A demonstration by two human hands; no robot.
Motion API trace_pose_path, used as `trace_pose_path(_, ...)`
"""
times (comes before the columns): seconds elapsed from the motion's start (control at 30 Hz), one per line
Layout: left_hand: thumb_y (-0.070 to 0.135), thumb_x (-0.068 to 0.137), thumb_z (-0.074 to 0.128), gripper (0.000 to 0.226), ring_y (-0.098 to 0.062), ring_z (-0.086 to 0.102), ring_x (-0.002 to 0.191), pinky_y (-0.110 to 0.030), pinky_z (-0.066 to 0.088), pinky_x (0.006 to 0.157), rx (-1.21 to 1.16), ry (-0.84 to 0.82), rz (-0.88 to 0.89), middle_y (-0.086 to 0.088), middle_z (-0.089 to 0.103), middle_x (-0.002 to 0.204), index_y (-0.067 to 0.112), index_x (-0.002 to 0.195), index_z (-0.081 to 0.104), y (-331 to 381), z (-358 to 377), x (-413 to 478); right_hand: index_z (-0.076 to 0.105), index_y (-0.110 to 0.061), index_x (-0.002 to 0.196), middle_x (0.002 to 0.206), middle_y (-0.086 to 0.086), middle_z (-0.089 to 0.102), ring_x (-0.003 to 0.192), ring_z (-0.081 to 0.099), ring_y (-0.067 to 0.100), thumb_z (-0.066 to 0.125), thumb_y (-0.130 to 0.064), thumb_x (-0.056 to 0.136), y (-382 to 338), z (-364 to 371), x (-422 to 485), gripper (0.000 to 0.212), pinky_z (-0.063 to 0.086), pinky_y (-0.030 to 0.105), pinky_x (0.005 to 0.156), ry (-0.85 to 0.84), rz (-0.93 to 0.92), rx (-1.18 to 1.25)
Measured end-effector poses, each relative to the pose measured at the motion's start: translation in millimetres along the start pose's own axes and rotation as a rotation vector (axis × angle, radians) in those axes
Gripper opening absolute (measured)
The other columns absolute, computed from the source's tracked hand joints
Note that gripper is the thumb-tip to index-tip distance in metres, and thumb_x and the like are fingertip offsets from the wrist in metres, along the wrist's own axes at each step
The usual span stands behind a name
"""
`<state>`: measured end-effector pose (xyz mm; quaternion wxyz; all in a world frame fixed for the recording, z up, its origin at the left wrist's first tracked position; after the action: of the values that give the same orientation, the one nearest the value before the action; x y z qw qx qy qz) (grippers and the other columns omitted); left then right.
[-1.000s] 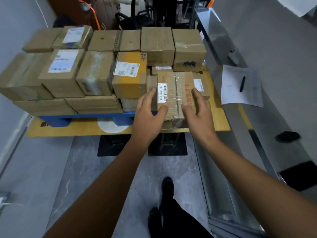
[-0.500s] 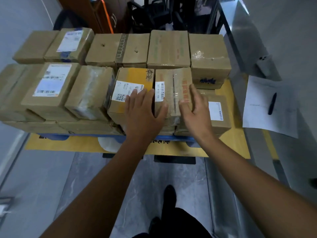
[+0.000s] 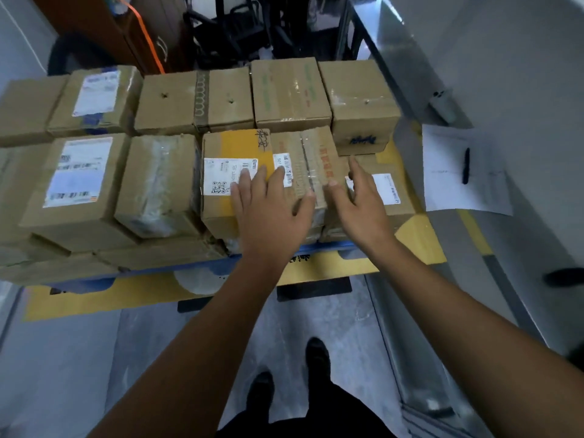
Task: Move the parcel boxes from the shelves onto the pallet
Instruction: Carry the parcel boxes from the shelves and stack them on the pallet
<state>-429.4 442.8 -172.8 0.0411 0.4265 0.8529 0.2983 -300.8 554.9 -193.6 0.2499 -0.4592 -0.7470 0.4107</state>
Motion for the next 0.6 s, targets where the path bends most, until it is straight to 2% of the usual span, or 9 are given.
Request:
trace_pose_path(0.13,0.051,0.102,0.053,0.063,-0.027,0.004,0.161,-0.042,-0.009,0.129,-0.116,-0.043,0.217,-0.004,0.034,0.167,0.018,0.155,0.046,4.9,-6.1,-25.9,0.024,-0.025,0.167,0.168,0.000,0.035,0.150,0.037,0.014,0.049,-0.054,0.105,11.0,-12.5,-51.4,0.072,0.031,0.030,0.117,0.129,0.061,-0.044)
trace_pose_path(0.27,0.040,0.099,0.064,0.056,-0.032,0.016,0.159,-0.050,0.011,0.129,-0.297,-0.125,0.378,-0.007,0.048,0.158,0.012,0.146,0.056,12.1,4.4,-67.7,0.028,-0.018,0.165,0.167,0.003,0.035,0.152,0.035,0.016,0.051,-0.048,0.107,31.4,-24.1,-120.1,0.069,0.030,0.036,0.123,0.251,0.171,-0.089)
trace_pose_path(0.43,0.039,0.101,0.064,0.058,-0.024,0.013,0.160,-0.047,0.021,0.127,-0.441,-0.432,0.474,-0.002,0.044,0.161,0.014,0.152,0.050,33.1,29.5,-124.5,0.030,-0.019,0.165,0.167,0.003,0.037,0.152,0.036,0.017,0.053,-0.048,0.107,54.6,-55.9,-217.8,0.069,0.030,0.031,0.118,0.432,0.352,-0.119)
trace_pose_path(0.5,0.042,0.102,0.062,0.059,-0.022,0.013,0.160,-0.048,0.021,0.126,-0.447,-0.544,0.516,0.000,0.042,0.162,0.016,0.154,0.048,47.0,38.7,-148.1,0.029,-0.021,0.165,0.168,0.002,0.035,0.154,0.033,0.018,0.051,-0.050,0.107,62.1,-73.3,-258.3,0.069,0.027,0.032,0.122,0.501,0.424,-0.127)
trace_pose_path(0.6,0.045,0.102,0.060,0.062,-0.021,0.015,0.159,-0.048,0.020,0.127,-0.447,-0.674,0.594,0.002,0.039,0.164,0.019,0.156,0.045,74.2,49.3,-188.8,0.029,-0.024,0.165,0.168,0.002,0.035,0.155,0.032,0.021,0.049,-0.051,0.107,71.6,-99.7,-321.4,0.067,0.023,0.029,0.117,0.618,0.515,-0.164)
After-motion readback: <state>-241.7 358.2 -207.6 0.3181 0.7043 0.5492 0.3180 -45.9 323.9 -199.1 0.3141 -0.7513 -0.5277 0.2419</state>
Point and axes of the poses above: each hand's wrist, its own x-axis towards the middle knuckle, its own z-axis out of the palm, y = z × x, the point moved 2 cm from there along x, towards the middle knuckle
